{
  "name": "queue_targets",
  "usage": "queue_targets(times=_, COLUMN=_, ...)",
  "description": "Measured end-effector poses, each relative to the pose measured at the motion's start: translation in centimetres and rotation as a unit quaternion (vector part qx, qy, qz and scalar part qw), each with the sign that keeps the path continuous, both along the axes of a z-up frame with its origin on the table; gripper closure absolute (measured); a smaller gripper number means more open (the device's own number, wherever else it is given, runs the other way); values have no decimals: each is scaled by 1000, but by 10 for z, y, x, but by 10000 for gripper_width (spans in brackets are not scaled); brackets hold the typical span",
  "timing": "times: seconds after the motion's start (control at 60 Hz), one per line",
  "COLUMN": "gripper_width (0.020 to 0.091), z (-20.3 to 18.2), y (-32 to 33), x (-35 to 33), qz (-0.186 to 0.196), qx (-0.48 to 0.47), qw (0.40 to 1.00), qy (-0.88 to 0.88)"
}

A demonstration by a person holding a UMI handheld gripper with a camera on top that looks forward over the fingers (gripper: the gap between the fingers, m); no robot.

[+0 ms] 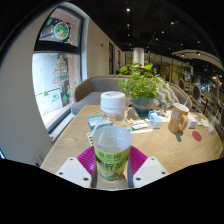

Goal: Pour water

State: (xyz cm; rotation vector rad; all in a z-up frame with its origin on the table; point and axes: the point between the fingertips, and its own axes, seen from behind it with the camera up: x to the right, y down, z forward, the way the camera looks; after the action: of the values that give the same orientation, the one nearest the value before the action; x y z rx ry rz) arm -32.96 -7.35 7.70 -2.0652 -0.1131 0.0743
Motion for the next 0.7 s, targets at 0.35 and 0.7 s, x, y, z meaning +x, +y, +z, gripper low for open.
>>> queue_targets(times=0.35, gripper_width=710, z=102, y=41, x=19, qz=1, qx=17, qw=984, qy=176)
queue_targets(times=0.7, gripper_width=713, z=202, y=147, x=96, qz=-40, qx=-10, qw=815, qy=578)
